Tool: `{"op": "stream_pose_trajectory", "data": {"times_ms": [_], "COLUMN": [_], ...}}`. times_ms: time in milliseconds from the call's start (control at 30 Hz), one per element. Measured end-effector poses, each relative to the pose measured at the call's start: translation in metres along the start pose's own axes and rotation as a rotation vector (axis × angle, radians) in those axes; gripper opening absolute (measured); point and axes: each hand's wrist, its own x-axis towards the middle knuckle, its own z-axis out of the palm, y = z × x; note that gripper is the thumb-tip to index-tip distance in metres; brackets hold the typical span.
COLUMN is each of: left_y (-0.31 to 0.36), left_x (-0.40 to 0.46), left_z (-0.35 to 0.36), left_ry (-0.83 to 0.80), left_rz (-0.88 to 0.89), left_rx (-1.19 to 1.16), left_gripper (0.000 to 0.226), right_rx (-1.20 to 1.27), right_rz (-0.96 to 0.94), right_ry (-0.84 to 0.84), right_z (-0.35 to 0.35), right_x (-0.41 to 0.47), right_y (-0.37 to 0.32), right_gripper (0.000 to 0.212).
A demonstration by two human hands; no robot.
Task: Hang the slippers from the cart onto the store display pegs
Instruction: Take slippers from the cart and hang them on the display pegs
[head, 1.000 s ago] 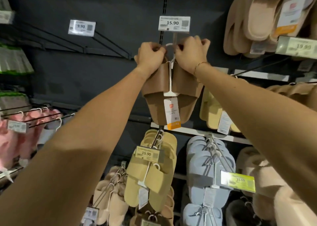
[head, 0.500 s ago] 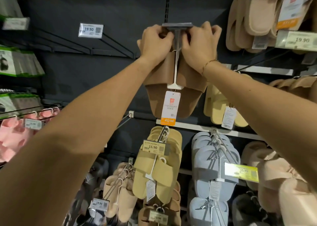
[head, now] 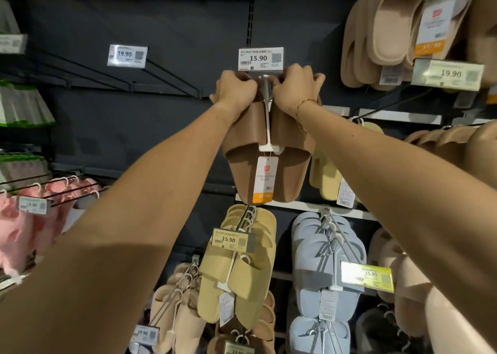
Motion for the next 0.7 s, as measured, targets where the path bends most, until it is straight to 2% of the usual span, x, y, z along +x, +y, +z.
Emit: {"op": "stream_pose_trajectory", "data": {"times_ms": [33,267,467,700], "left_y": [-0.004,-0.054,-0.089,-0.145], "left_x": [0.003,0.054,0.099,0.153], "left_z": [0.004,0.055,0.096,0.158], "left_ry": [-0.011,-0.088,-0.147,-0.149], "left_rz": [-0.012,-0.073,-0.035,-0.051], "left_rx": [0.001,0.014,0.133,0.118], "left_gripper": [0.005,0.034,0.009,0.017], "right_rx": [-0.004,-0.032,-0.091,-0.174], "right_rz": [0.008,0.066,0.094,0.068], "right_ry": [-0.011,-0.049,-0.074,-0.105], "right_z": [0.006,0.07,0.143,0.212], "right_x": [0.003,0.027,0.064,0.1], "right_y": [0.003,0.031,0.067,0.109], "right_gripper": [0.028,0.031,0.032,0.033]}}
